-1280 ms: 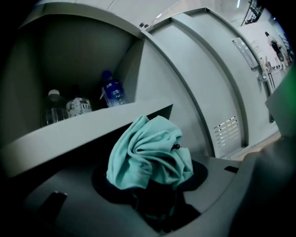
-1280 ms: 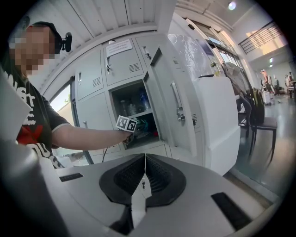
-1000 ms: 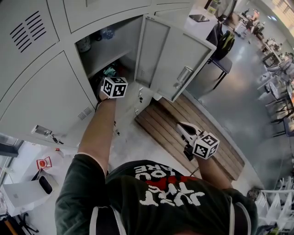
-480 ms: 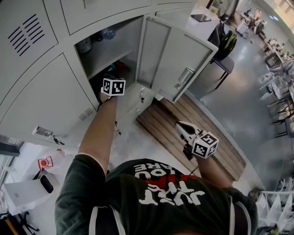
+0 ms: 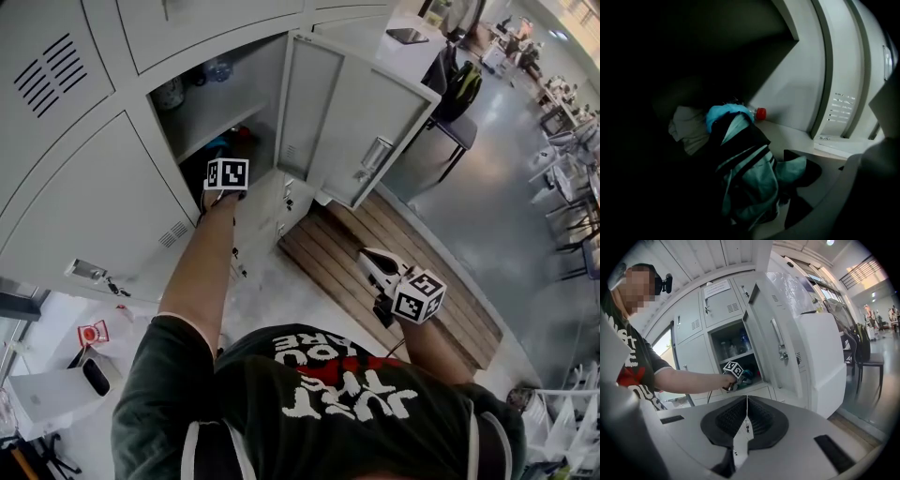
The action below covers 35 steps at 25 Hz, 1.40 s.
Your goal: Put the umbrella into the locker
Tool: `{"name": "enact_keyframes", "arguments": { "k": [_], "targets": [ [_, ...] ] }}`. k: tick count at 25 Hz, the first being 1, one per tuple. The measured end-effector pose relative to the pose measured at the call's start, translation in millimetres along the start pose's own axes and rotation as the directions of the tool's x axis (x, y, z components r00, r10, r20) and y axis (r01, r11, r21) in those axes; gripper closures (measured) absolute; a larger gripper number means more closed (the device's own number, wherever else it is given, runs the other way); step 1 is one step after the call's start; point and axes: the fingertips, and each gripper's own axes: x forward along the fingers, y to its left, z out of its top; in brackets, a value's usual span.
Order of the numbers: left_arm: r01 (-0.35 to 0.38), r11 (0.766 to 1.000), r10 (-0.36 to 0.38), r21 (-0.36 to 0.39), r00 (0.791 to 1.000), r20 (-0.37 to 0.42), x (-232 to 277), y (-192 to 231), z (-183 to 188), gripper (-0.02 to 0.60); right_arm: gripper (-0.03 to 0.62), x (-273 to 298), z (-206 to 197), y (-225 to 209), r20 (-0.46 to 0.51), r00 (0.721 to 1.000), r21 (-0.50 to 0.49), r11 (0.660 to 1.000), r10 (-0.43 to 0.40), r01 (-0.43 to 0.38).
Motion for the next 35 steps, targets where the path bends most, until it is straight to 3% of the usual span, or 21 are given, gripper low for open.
{"name": "enact_keyframes", "arguments": {
  "k": [17, 30, 35],
  "targets": [
    [-0.011, 0.999, 0.007, 0.032, 0.991, 0.134, -35, -19, 4, 0.132, 0.559, -7, 1, 11, 0.014, 1.000, -0.013, 1.000, 0.015, -0.015],
    [0.067, 0.993, -0.082, 0.094, 0.983, 0.163, -71, -59, -19, 0.132, 0.559, -13, -3, 27, 0.022, 0.999, -0.029, 0.999, 0.036, -0.035],
    [0.119, 0.990, -0.131, 0.070, 0.969, 0.209, -102, -62, -24, 0.132, 0.559, -12, 0, 35, 0.031, 0.998, -0.040, 0.998, 0.052, -0.051]
  ]
}}
